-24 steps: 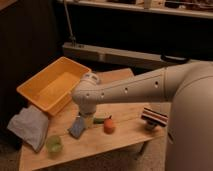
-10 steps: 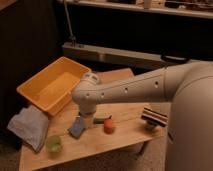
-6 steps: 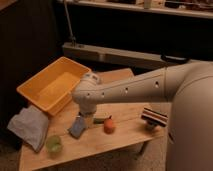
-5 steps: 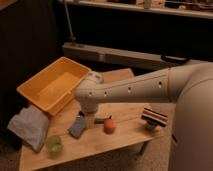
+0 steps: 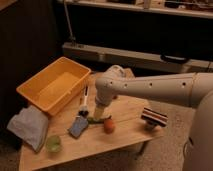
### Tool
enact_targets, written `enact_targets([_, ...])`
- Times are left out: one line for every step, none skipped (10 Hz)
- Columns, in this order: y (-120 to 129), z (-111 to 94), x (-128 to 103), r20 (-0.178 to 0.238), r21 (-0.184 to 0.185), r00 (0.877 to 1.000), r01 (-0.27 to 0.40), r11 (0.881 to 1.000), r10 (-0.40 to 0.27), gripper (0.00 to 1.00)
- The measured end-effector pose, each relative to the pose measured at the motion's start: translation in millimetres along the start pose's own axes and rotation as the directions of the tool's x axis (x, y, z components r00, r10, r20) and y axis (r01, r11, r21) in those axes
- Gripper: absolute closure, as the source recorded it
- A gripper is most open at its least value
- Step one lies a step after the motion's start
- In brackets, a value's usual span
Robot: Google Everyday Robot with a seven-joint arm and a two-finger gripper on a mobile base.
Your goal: Place sponge in plastic cup
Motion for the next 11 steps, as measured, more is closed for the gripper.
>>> enact_targets([-0.3,-0.2,0.8,-0.001,0.001,1.000,-0.002,1.000,0.002,0.20])
enact_targets([-2.3,-0.5,2.5,-0.013,0.007,1.000,-0.013,1.000,0.013,0.20])
enact_targets([-4.7,0.4,1.8,-0.043,0.005,0.998,-0.048,0.999,0.048,0.20])
enact_targets([-11.8,2.3,3.2,-0.077,0.004,0.992,-0.097,0.995,0.097,0.20])
enact_targets([-23.1,3.4,6.1,-0.098,-0.014,0.965,-0.247,0.969,0.245,0.20])
enact_targets([-30.4,3.4,12.3,-0.107,-0.031,0.933,-0.349,0.937,0.344,0.20])
enact_targets([-33.8,2.8,16.1,-0.114,-0.045,0.908,-0.410,0.911,0.403,0.20])
enact_targets([-36.1,3.1,15.6,-0.114,-0.053,0.892,-0.445,0.894,0.437,0.20])
enact_targets([-35.7,3.4,14.1,-0.115,-0.055,0.892,-0.446,0.893,0.438,0.20])
enact_targets([-36.0,3.1,14.2,-0.114,-0.055,0.892,-0.446,0.893,0.438,0.20])
enact_targets([-36.6,3.2,15.0,-0.115,-0.055,0.890,-0.449,0.892,0.441,0.20])
